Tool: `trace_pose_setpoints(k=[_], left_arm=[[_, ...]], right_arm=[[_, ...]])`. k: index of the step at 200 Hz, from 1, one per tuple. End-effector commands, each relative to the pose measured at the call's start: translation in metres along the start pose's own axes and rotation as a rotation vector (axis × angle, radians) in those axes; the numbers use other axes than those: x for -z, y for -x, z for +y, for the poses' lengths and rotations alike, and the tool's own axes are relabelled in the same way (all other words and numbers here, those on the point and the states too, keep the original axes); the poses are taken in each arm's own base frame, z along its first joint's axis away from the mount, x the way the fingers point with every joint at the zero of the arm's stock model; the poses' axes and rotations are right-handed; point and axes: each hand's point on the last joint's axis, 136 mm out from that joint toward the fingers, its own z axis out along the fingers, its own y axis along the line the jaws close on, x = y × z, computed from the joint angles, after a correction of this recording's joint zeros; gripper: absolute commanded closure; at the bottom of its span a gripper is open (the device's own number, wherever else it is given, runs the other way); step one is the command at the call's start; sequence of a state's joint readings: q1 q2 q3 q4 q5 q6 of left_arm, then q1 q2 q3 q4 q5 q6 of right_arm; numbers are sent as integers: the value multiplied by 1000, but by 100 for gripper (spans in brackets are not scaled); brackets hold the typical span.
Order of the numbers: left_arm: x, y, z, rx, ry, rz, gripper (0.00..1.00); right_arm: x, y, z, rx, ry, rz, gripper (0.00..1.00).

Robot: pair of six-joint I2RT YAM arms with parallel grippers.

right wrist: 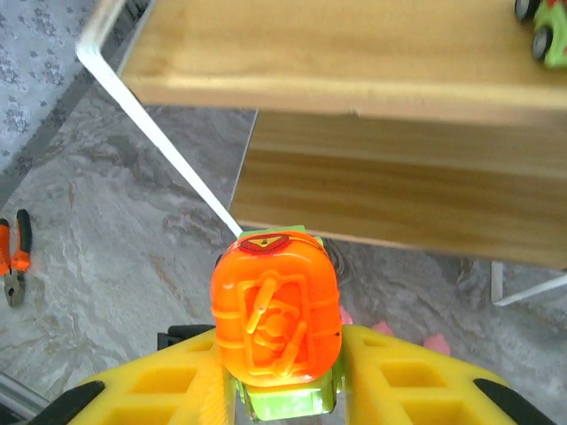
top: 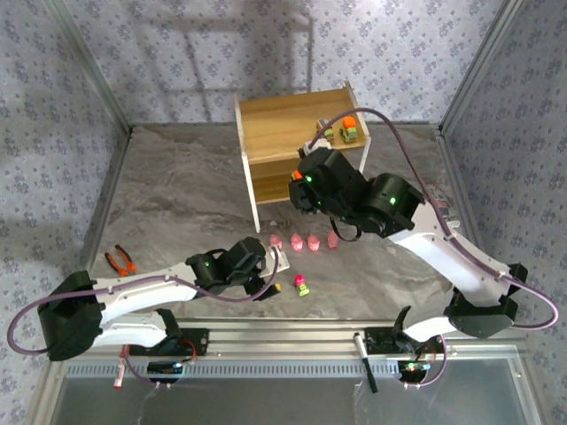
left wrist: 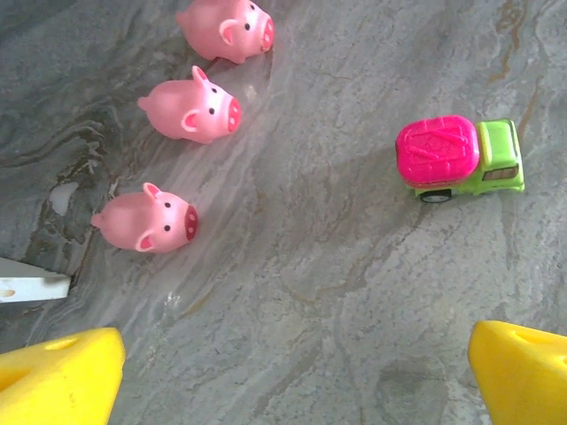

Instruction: Place and organize the plastic toys onto the shelf

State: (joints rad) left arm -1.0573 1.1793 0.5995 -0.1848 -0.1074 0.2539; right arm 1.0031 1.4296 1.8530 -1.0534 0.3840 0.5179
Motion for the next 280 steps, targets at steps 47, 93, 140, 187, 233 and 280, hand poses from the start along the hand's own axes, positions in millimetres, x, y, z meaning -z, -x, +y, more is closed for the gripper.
trace_pose_setpoints(k=[47, 93, 140, 187, 233, 280], left_arm=[[17, 27, 36, 31, 121, -95, 0], [24, 23, 44, 52, 142, -112, 0], [31, 19, 55, 90, 167, -122, 0], [31, 17, 55, 90, 162, -124, 0], [32, 16, 53, 90, 154, -125, 0], [32, 16, 54, 89, 162, -127, 0]], right_arm=[[-8, 46, 1, 55, -3, -19, 65], [-26, 73, -6, 35, -7, -26, 65], [-48, 82, -32, -20, -42, -5, 65], [-64, 82, -48, -48, -74, 28, 65], [-77, 79, -54, -56, -87, 63, 65], [-83, 77, -57, -62, -93, 79, 64]])
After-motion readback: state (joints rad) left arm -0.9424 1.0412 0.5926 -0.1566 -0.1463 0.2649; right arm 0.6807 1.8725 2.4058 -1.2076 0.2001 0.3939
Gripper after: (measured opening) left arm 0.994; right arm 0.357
